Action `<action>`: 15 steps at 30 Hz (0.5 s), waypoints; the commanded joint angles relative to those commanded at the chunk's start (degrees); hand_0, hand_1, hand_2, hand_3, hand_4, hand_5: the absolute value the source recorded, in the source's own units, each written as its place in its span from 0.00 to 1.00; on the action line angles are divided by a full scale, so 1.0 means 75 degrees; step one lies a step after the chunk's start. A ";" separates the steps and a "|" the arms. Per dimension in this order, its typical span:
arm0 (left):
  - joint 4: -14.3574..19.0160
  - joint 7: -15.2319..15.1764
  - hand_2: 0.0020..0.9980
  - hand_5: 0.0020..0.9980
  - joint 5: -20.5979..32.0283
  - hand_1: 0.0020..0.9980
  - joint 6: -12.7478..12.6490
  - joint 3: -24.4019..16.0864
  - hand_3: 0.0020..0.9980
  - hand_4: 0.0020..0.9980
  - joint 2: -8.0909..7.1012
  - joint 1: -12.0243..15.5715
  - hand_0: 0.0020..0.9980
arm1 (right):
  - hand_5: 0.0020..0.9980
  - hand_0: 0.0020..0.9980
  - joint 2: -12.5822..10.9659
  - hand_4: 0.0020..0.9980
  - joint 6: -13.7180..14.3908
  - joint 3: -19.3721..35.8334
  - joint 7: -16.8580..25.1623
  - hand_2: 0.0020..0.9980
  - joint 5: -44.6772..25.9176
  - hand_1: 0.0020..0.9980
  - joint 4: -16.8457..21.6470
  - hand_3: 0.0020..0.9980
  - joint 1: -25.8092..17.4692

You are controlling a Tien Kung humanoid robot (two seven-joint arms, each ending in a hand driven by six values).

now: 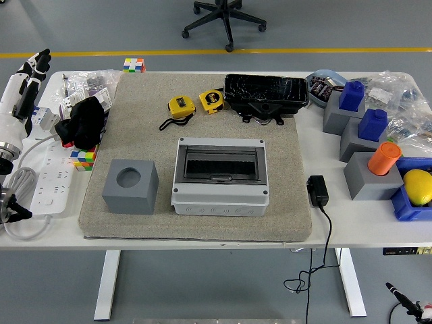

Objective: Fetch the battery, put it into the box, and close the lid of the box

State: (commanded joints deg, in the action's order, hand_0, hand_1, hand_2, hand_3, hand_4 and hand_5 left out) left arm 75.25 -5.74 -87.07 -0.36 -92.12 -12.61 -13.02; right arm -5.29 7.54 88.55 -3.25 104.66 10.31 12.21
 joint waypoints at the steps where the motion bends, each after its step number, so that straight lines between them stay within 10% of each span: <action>1: 0.0183 0.0038 0.94 1.00 -0.0348 0.97 -0.0040 0.0012 0.91 1.00 -0.0022 0.0111 0.96 | 1.00 0.95 -0.0004 1.00 0.0007 -0.0018 0.0008 0.84 -0.0023 0.92 0.0000 0.83 -0.0003; 13: 0.2438 0.0330 0.88 1.00 -0.2975 1.00 -0.0061 0.1416 0.70 1.00 -0.0416 0.0743 1.00 | 1.00 0.95 -0.0009 1.00 0.0043 -0.0156 0.0030 0.84 -0.0143 0.92 0.0000 0.83 0.0014; 14: 0.2560 0.0383 0.33 0.37 -0.3115 0.38 0.0034 0.1520 0.62 0.83 -0.0438 0.0738 0.78 | 1.00 0.95 -0.0012 1.00 0.0041 -0.0160 0.0029 0.84 -0.0143 0.92 0.0000 0.83 0.0024; 15: 0.2668 0.0414 0.33 0.37 -0.3268 0.38 0.0087 0.1612 0.62 0.83 -0.0455 0.0731 0.78 | 1.00 0.95 -0.0015 1.00 0.0039 -0.0161 0.0026 0.84 -0.0132 0.92 0.0000 0.83 0.0037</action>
State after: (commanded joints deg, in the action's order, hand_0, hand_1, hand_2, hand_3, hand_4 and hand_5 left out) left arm 95.26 -2.64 -111.58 0.29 -80.03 -16.02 -7.54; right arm -5.41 7.83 87.34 -3.06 103.67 10.31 12.49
